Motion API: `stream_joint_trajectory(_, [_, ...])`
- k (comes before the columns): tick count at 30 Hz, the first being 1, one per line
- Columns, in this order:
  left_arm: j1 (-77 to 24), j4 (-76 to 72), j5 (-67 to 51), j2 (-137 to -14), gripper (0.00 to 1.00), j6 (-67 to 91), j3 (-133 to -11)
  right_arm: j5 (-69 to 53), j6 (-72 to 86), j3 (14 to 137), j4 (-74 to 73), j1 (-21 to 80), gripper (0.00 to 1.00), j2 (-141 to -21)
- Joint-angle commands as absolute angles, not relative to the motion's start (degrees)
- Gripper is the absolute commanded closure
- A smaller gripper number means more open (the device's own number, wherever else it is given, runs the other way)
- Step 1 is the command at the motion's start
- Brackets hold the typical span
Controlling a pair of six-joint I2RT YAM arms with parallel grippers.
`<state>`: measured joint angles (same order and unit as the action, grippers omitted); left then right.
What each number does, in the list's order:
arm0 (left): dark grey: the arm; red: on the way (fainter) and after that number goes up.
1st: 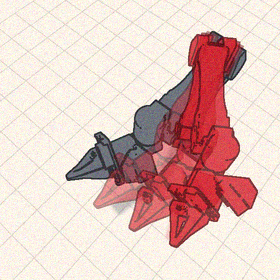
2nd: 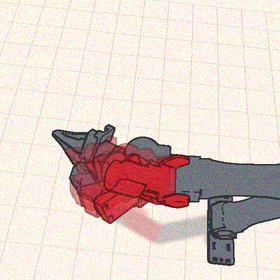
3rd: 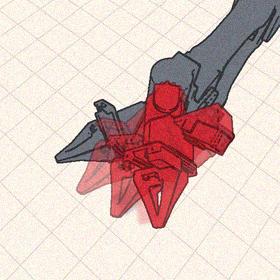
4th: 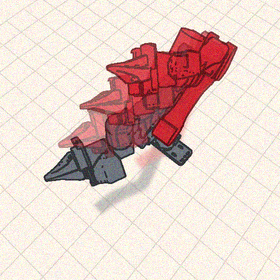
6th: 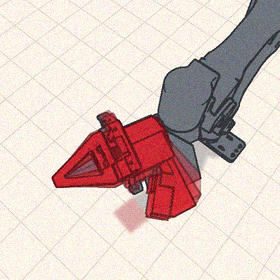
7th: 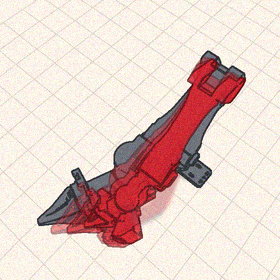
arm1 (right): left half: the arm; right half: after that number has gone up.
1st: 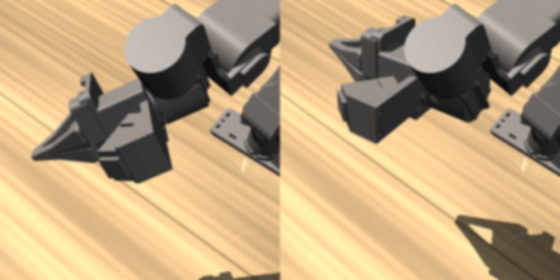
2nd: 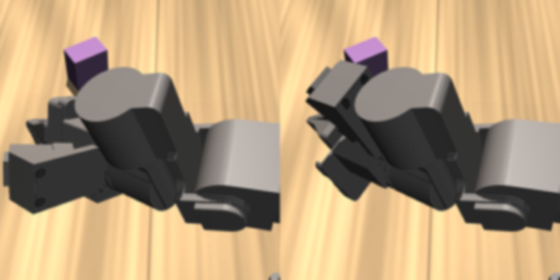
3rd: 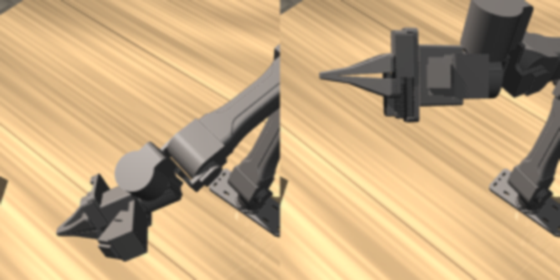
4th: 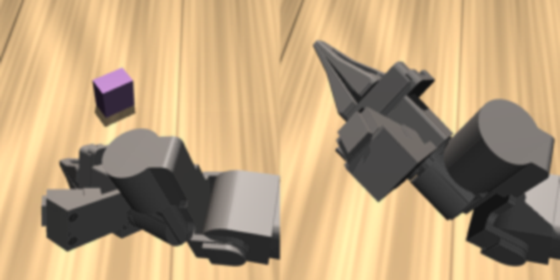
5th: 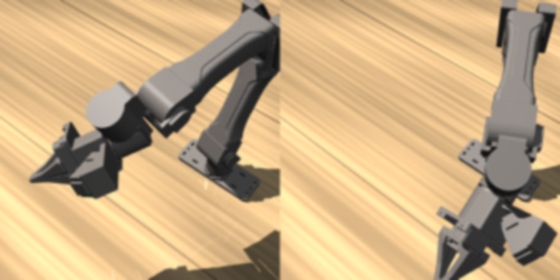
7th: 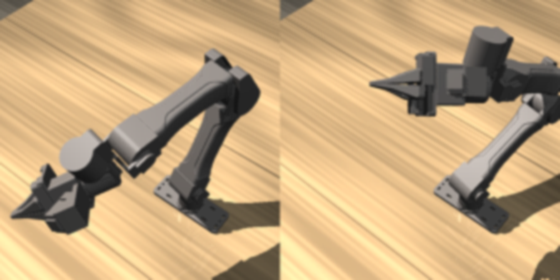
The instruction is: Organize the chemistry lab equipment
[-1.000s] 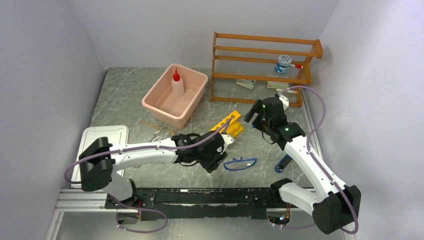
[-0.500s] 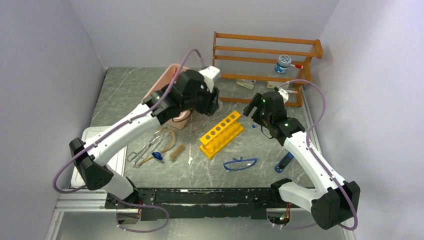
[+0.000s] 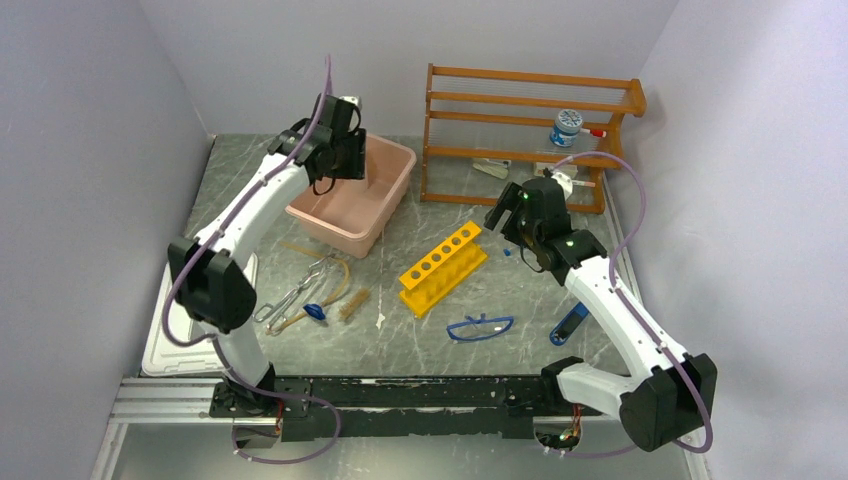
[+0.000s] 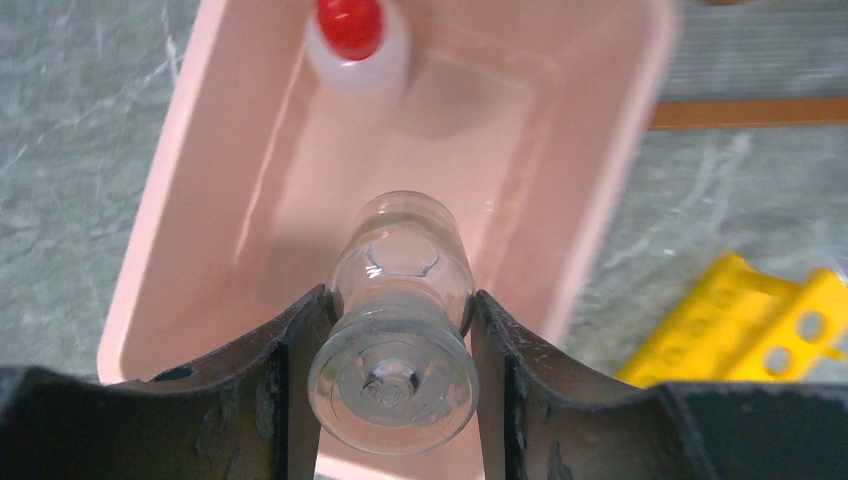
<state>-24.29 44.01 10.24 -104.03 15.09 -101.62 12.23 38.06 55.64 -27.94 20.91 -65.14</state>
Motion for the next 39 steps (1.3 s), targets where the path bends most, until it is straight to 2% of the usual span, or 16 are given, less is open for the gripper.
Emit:
stream_joint_trajectory(1, [-22.5, 44.0, 8.8, -108.5, 0.68, 13.2, -104.4, 12.7, 36.2, 57.5, -25.9, 20.7, 0.16, -67.2])
stream_joint_trajectory(14, [-21.0, 38.3, 12.7, -120.3, 0.68, 13.7, -104.6, 12.1, 35.4, 60.0, -23.6, 20.5, 0.16, -73.3])
stream_joint_trajectory(27, [-19.5, 33.8, 14.7, -122.6, 0.64, 14.2, -100.5, 12.0, 35.3, 62.3, -23.6, 20.5, 0.16, -76.3])
stream_joint_trajectory(39, [-19.2, 33.3, 16.0, -123.2, 0.36, 14.4, -101.5, 14.2, 34.8, 62.6, -23.9, 20.5, 0.16, -76.2])
